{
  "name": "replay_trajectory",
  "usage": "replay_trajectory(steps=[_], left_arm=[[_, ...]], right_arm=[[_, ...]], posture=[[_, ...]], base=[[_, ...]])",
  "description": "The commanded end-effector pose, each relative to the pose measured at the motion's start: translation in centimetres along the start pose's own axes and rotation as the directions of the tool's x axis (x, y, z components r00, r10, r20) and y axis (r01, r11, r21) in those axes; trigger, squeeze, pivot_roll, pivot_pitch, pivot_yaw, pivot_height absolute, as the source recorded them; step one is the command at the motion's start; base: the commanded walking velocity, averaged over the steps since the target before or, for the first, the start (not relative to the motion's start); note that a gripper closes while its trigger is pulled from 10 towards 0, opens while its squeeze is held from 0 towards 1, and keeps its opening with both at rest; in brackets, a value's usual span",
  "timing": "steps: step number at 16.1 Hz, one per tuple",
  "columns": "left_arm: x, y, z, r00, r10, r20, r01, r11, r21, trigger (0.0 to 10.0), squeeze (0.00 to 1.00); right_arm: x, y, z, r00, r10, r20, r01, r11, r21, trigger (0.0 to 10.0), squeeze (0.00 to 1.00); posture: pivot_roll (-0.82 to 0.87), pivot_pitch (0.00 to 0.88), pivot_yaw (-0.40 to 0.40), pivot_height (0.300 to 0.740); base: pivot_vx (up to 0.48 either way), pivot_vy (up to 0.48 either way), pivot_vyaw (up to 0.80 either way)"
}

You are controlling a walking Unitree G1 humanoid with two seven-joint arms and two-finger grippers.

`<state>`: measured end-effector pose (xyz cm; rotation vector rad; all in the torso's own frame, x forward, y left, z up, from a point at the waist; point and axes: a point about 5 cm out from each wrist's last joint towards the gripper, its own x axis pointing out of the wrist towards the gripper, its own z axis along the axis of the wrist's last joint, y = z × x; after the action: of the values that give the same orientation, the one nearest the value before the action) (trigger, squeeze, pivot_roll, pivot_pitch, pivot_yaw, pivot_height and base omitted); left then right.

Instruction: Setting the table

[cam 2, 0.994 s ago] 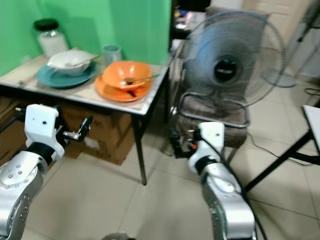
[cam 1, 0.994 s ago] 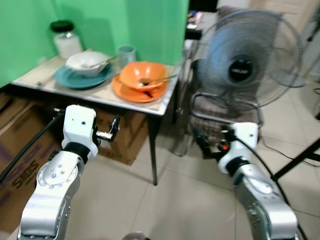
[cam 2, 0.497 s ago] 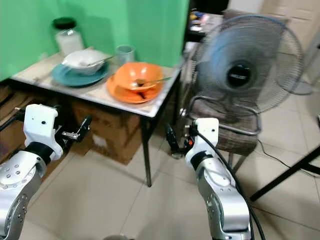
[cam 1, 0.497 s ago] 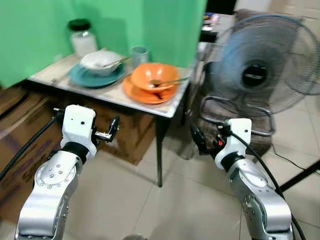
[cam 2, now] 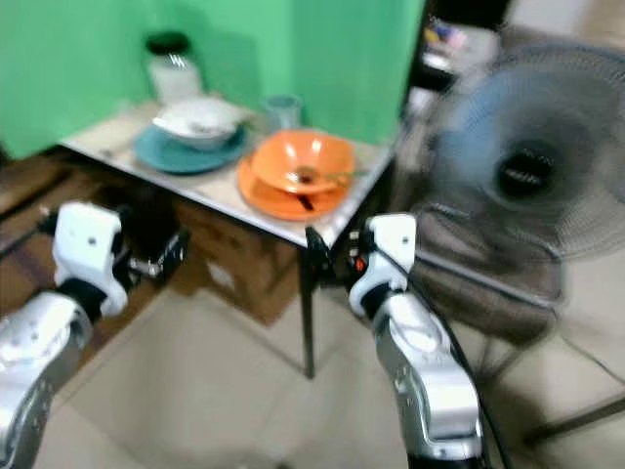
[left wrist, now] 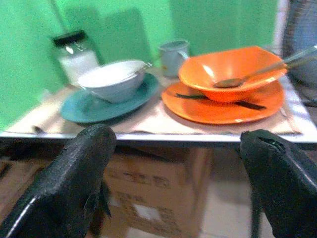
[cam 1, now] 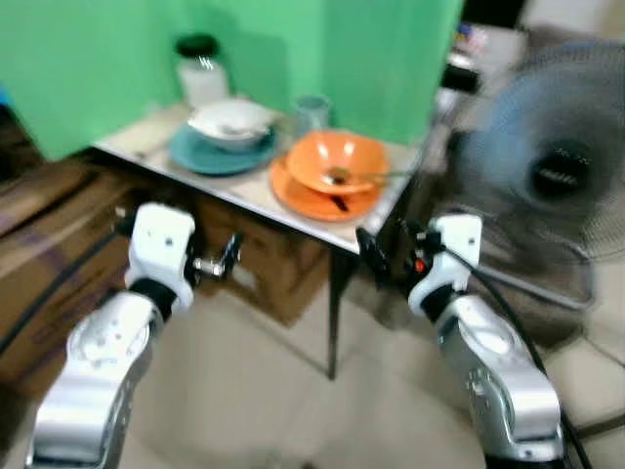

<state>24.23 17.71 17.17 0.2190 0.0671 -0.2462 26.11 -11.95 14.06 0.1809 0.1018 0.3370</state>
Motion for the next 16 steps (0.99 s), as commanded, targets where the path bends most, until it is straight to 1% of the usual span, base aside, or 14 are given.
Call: replay_trajectory(steps=[1, 2, 4, 5, 7, 8, 9, 11, 12, 13, 16], left_arm=[[0.0, 0.4, 0.1, 1.000, 0.007, -0.001, -0.007, 1.000, 0.016, 10.0, 0.68], [0.1, 0.5, 0.0, 1.000, 0.009, -0.005, -0.009, 1.000, 0.017, 10.0, 0.69], [0.0, 0.3, 0.2, 1.000, -0.024, -0.004, 0.024, 0.999, 0.032, 10.0, 0.68], [0.1, 0.4, 0.1, 1.000, -0.020, -0.006, 0.020, 0.999, 0.030, 10.0, 0.68], [0.2, 0.2, 0.3, 0.999, -0.039, -0.002, 0.040, 0.999, 0.034, 10.0, 0.68], [0.2, 0.1, 0.2, 0.999, -0.047, -0.005, 0.047, 0.998, 0.035, 10.0, 0.68], [0.2, 0.2, -0.1, 0.999, -0.040, -0.018, 0.041, 0.998, 0.037, 10.0, 0.69], [0.1, -0.2, 0.1, 0.997, -0.070, -0.013, 0.070, 0.997, 0.037, 10.0, 0.69], [0.0, -0.2, 0.1, 0.997, -0.081, -0.014, 0.081, 0.996, 0.035, 10.0, 0.69], [0.0, 0.0, -0.2, 0.997, -0.079, -0.022, 0.080, 0.996, 0.038, 10.0, 0.68], [0.0, -0.2, -0.2, 0.994, -0.104, -0.026, 0.105, 0.993, 0.044, 10.0, 0.69]], right_arm=[[0.1, 0.1, 0.6, 0.999, 0.005, 0.035, -0.005, 1.000, 0.018, 10.0, 0.00], [0.2, 0.0, 0.8, 0.999, -0.001, 0.042, 0.000, 1.000, 0.020, 10.0, 0.00], [0.4, 0.0, 1.2, 0.999, 0.006, 0.054, -0.008, 0.999, 0.032, 10.0, 0.00], [0.6, -0.2, 1.3, 0.999, -0.017, 0.052, 0.015, 0.999, 0.032, 10.0, 0.00], [0.8, -0.7, 1.9, 0.995, -0.061, 0.073, 0.060, 0.998, 0.014, 10.0, 0.00], [0.9, -0.8, 2.2, 0.994, -0.063, 0.090, 0.065, 0.998, -0.012, 10.0, 0.00], [1.0, -0.8, 2.4, 0.994, -0.063, 0.094, 0.066, 0.998, -0.025, 10.0, 0.00], [1.1, -0.8, 3.1, 0.993, -0.042, 0.107, 0.048, 0.997, -0.054, 10.0, 0.00], [1.2, -0.9, 3.3, 0.993, -0.049, 0.107, 0.057, 0.995, -0.076, 10.0, 0.00], [1.3, -1.0, 3.5, 0.993, -0.052, 0.102, 0.060, 0.995, -0.081, 10.0, 0.00], [1.2, -1.3, 3.8, 0.996, -0.028, 0.090, 0.036, 0.995, -0.091, 10.0, 0.00]], posture=[[0.19, 0.000, 0.018, 0.740], [0.19, 0.000, 0.026, 0.740], [0.19, 0.000, 0.027, 0.740], [0.18, 0.000, 0.032, 0.740], [0.19, 0.000, 0.029, 0.740], [0.18, 0.000, 0.028, 0.740], [0.18, 0.000, 0.030, 0.740], [0.19, 0.000, 0.025, 0.740], [0.19, 0.000, 0.019, 0.740], [0.18, 0.000, 0.021, 0.740], [0.19, 0.000, 0.011, 0.740]], base=[[0.296, 0.000, 0.00], [0.296, 0.000, 0.00], [0.296, 0.000, 0.00], [0.292, 0.000, 0.00], [0.298, 0.000, 0.00], [0.292, 0.000, 0.00], [0.292, 0.000, 0.00], [0.298, 0.000, 0.00], [0.296, 0.000, 0.00], [0.292, 0.000, 0.00], [0.295, 0.000, 0.00]])
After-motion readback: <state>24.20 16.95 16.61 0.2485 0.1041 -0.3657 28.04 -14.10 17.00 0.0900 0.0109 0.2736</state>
